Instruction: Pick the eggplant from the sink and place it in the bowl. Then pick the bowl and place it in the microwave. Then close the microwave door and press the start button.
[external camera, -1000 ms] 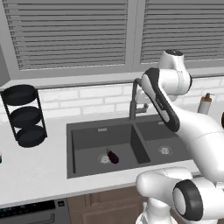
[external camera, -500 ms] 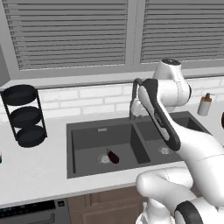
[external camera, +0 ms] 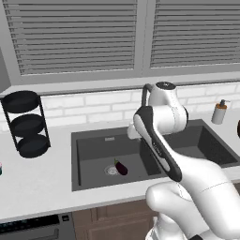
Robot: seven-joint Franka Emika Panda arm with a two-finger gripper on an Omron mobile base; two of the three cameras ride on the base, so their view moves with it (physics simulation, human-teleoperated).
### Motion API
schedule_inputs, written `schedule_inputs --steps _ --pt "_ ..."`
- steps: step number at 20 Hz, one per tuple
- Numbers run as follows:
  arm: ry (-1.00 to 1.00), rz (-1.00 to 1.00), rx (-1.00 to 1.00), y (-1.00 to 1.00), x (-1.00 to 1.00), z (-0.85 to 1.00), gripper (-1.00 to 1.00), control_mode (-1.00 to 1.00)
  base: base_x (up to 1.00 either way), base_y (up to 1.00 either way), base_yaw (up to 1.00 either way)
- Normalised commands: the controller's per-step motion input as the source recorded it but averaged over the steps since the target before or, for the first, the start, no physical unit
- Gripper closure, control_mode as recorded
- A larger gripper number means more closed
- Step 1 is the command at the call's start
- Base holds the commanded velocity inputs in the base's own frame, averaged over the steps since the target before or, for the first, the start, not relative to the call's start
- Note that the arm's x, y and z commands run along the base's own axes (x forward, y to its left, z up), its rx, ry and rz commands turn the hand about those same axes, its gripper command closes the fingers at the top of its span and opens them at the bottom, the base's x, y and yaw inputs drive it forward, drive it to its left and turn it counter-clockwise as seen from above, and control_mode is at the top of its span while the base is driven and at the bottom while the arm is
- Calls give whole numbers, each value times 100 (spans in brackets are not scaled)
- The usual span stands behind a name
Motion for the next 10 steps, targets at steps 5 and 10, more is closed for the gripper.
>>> schedule_inputs --steps 5,10 --pt "5 0 -7 32 26 -49 -100 -100 0 0 0" --pt "5 0 0 13 53 -68 -100 -100 0 0 0"
